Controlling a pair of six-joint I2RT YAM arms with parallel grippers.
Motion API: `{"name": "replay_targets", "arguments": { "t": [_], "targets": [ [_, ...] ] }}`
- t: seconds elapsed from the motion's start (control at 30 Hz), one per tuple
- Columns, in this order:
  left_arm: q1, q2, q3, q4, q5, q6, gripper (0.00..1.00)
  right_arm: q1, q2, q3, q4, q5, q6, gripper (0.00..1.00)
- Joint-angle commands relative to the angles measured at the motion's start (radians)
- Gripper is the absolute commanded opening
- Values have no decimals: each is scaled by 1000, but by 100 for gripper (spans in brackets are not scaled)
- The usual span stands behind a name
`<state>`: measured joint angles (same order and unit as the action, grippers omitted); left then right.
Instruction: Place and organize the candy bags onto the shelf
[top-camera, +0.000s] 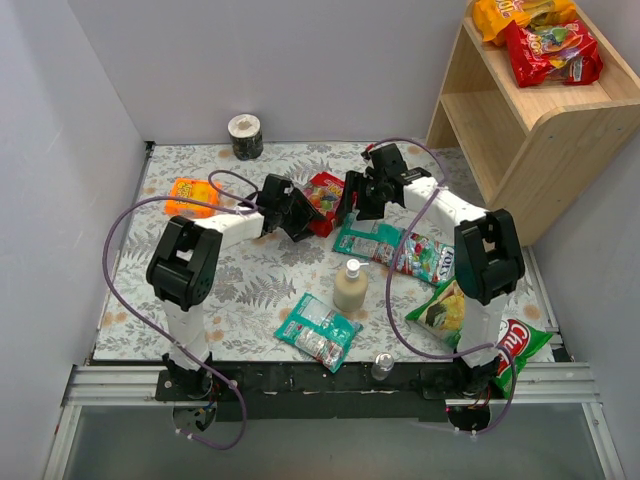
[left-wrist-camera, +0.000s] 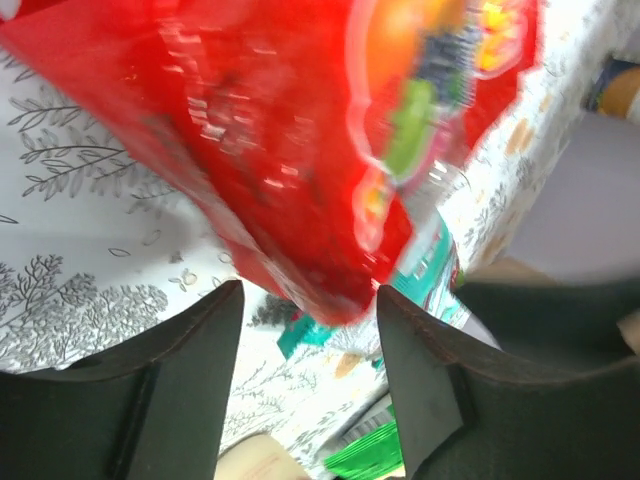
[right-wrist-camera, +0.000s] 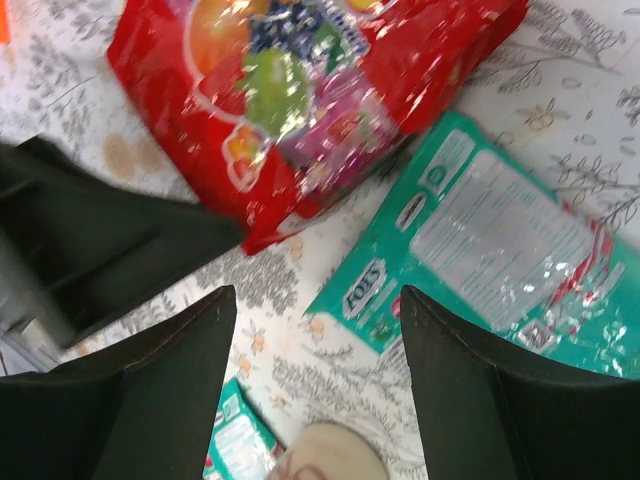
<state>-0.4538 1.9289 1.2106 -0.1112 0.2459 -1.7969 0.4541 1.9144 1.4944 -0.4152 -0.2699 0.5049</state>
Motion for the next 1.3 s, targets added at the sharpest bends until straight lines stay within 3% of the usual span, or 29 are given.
{"name": "replay_targets", "arguments": {
  "t": [0.0, 0.5, 0.67, 0.93, 1.03, 1.07, 1.13, 1.17, 1.27],
  "targets": [
    [-8, -183, 3, -16, -19, 126, 57, -8, 86, 112, 49, 26, 33, 74],
    [-11, -531, -123, -134, -148, 248, 70, -20, 274, 184, 199, 21, 84, 72],
    [-11, -580, -137, -157, -169, 263, 72, -18, 307, 202, 283, 17, 55, 66],
    [-11, -602, -141, -191, -197, 287, 73, -22, 337, 179, 372, -11, 1, 67],
    [-11, -604, -138, -202, -203, 294, 73, -22, 344, 168, 389, -37, 33, 58],
    [-11, -604, -132, -205, -204, 300, 73, -22, 336, 164, 394, -40, 40, 46],
    [-11, -604, -126, -212, -209, 304, 73, -22, 324, 153, 404, -38, 53, 31],
    [-11, -605, -122, -214, -209, 309, 73, -22, 307, 150, 404, -37, 61, 15],
    [-11, -608, -120, -217, -214, 314, 73, -22, 259, 144, 404, -23, 69, 1]
  ]
}}
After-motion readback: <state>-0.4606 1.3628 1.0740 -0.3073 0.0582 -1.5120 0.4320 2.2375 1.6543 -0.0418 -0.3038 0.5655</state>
